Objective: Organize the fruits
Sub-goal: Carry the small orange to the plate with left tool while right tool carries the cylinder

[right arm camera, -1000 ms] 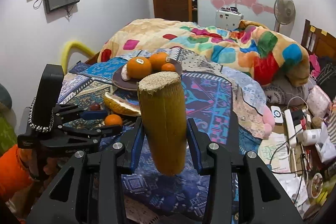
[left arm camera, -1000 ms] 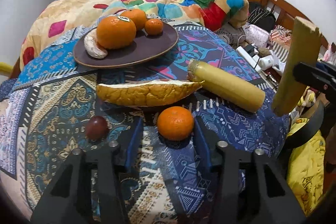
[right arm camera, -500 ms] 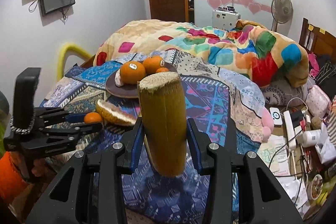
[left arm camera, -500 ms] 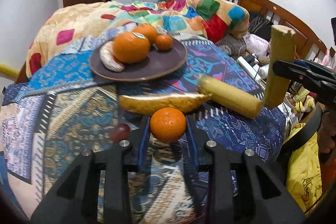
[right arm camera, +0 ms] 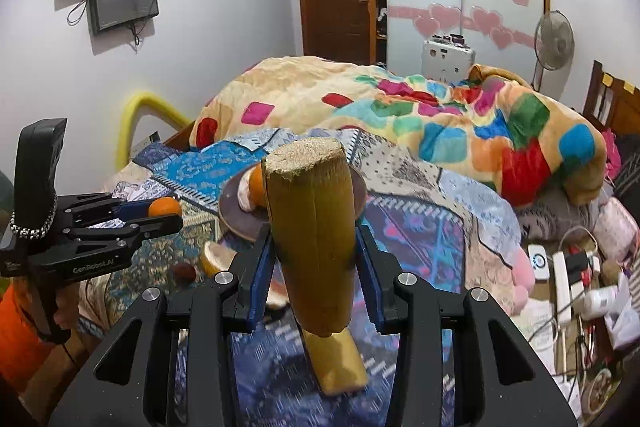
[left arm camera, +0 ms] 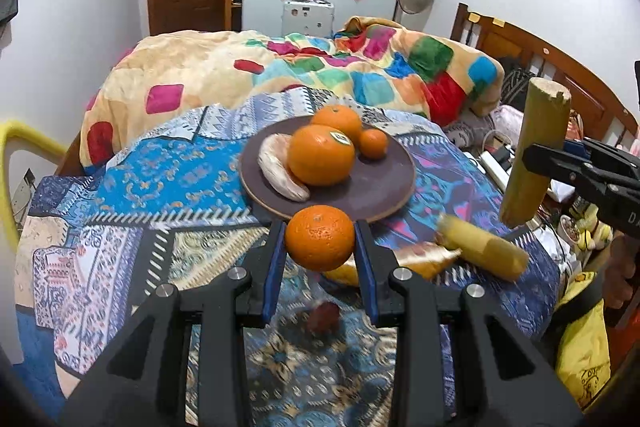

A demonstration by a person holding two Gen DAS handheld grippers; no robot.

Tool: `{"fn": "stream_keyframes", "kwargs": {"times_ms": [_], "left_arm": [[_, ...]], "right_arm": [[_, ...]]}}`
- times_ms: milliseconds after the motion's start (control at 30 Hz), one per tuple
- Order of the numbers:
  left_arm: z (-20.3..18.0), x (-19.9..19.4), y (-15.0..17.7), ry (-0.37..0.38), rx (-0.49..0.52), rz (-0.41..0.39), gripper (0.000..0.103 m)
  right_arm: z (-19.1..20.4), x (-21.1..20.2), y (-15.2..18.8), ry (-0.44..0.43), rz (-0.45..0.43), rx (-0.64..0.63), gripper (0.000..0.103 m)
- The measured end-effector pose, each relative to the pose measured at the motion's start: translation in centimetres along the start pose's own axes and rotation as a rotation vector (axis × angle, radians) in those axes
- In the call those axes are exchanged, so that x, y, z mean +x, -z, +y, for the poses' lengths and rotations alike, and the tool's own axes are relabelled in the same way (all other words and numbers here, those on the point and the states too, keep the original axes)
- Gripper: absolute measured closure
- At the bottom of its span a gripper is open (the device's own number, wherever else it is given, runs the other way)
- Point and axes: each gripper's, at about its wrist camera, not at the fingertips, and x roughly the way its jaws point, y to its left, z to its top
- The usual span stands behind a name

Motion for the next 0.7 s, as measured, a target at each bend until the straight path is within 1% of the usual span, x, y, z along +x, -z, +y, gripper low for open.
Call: {"fn": "stream_keyframes", "kwargs": {"times_ms": [200, 367, 567, 700], "left_arm": [[0.9, 1.8, -1.4, -0.009, 0.005, 0.006, 0.070], [1.2, 4.0, -2.1, -0.016, 0.009, 0.026, 0.070], [1.4, 6.6, -2.6, 0.009, 0.014, 0.064, 0.070], [1.2, 8.3, -2.9, -0.003, 0.037, 0.091, 0.070]], "right_arm": [[0.6, 2.2, -1.6, 0.007, 0.010, -0.029, 0.067], [0.9, 4.9, -2.9, 0.004, 0.024, -0.039, 0.067], [0.8, 8.5, -3.7, 0.015, 0.077, -0.047, 0.067], [0.1, 10.5, -3.9, 0.019, 0.114, -0.038, 0.067]]}}
